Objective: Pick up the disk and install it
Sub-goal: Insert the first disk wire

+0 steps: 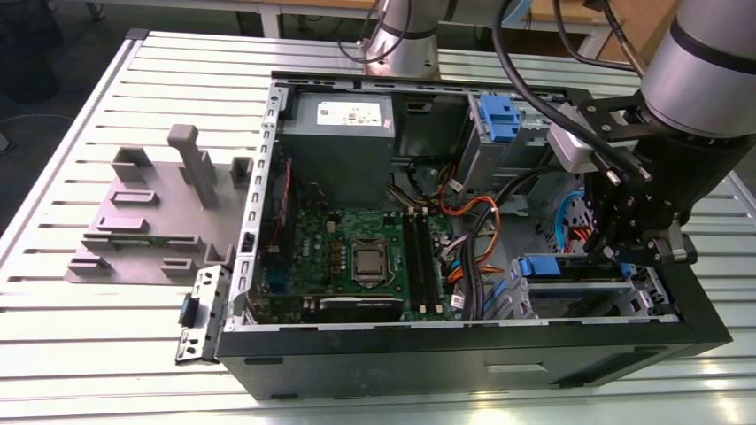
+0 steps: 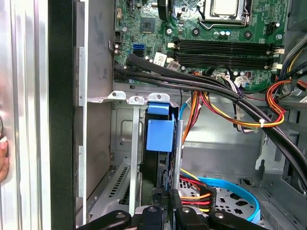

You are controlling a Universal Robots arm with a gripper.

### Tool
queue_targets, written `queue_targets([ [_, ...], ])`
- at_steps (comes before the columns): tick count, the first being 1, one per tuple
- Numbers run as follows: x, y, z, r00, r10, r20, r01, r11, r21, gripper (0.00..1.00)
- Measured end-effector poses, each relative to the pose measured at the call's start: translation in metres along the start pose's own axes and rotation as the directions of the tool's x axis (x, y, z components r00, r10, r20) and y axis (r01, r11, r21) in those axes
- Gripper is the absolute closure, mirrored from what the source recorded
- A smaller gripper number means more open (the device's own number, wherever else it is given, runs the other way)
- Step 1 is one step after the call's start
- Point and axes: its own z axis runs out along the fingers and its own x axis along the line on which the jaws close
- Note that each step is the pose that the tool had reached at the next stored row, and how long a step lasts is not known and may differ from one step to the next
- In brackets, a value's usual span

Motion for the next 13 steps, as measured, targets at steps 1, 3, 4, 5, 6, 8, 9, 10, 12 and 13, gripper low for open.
queue_targets([
  [1, 0.0000, 0.0000, -0.0001, 1.0000, 0.003, -0.0006, -0.003, 1.0000, -0.0003, 0.83],
  [3, 0.0000, 0.0000, -0.0001, 1.0000, 0.008, -0.0014, -0.008, 1.0000, -0.0006, 0.83],
  [4, 0.0000, 0.0000, -0.0001, 1.0000, 0.009, -0.0016, -0.009, 1.0000, -0.0006, 0.83],
  [5, 0.0000, 0.0000, 0.0000, 1.0000, 0.009, -0.0015, -0.009, 1.0000, -0.0006, 0.83],
  [6, 0.0000, 0.0000, 0.0001, 1.0000, 0.009, -0.0016, -0.009, 1.0000, -0.0006, 0.83],
  [8, -0.0001, 0.0001, 0.0004, 1.0000, 0.009, -0.0016, -0.009, 1.0000, -0.0007, 0.83],
  [9, -0.0001, 0.0001, 0.0005, 1.0000, 0.009, -0.0016, -0.009, 1.0000, -0.0006, 0.83],
  [10, -0.0001, 0.0001, 0.0008, 1.0000, 0.009, -0.0015, -0.009, 1.0000, -0.0006, 0.83],
  [12, -0.0001, 0.0002, 0.0013, 1.0000, 0.009, -0.0017, -0.009, 1.0000, -0.0006, 0.83],
  [13, -0.0001, 0.0002, 0.0017, 1.0000, 0.009, -0.0016, -0.009, 1.0000, -0.0006, 0.83],
])
